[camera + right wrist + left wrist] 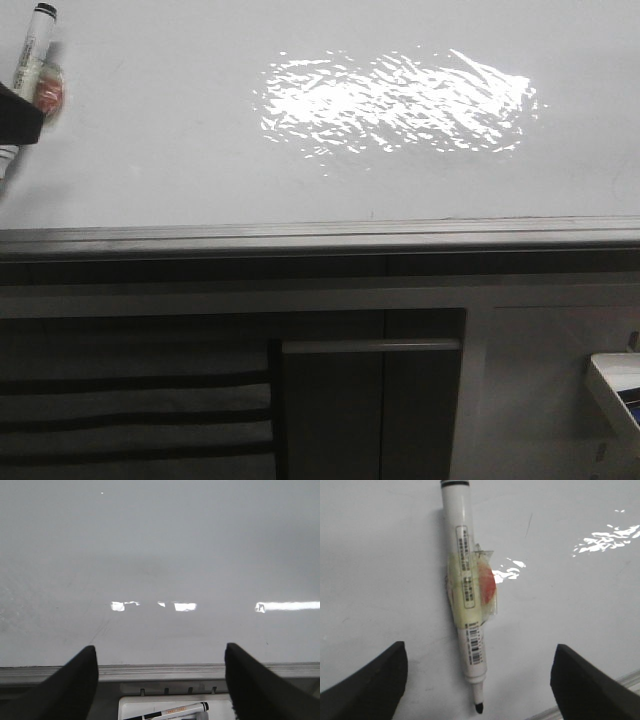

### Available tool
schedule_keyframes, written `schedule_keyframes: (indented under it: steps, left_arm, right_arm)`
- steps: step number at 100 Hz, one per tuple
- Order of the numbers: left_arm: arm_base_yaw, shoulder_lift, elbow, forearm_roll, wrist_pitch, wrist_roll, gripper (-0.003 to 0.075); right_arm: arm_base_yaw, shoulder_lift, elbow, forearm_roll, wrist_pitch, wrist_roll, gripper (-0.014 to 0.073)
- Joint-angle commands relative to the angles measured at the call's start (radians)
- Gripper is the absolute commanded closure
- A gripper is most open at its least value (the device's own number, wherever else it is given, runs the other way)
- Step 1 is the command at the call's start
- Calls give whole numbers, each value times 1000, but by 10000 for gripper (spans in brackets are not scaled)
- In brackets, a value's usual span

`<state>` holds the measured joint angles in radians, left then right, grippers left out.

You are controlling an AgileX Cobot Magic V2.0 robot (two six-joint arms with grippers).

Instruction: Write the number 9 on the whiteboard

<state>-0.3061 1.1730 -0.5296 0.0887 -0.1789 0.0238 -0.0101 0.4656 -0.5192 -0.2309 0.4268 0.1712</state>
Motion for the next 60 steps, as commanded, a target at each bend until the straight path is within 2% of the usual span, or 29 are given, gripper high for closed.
schedule_keyframes:
  steps: [1, 9, 26, 38, 60]
  left_arm:
    - [-10, 36, -28, 15, -155, -2, 178]
    - [-10, 76, -28, 10, -193, -2, 218]
    - [-10, 124, -28, 10, -211, -2, 408]
    - [-10, 127, -28, 10, -213, -2, 514]
    - [-10, 127, -28, 10, -213, -2, 636]
  right_arm:
    - [-5, 14, -36, -11, -77, -6, 125]
    - [-5, 14, -36, -11, -77, -6, 125]
    - [-5, 14, -36, -11, -77, -6, 125]
    - [-5, 14, -36, -11, -77, -6, 125]
    - [-5, 14, -36, -11, -77, -6, 125]
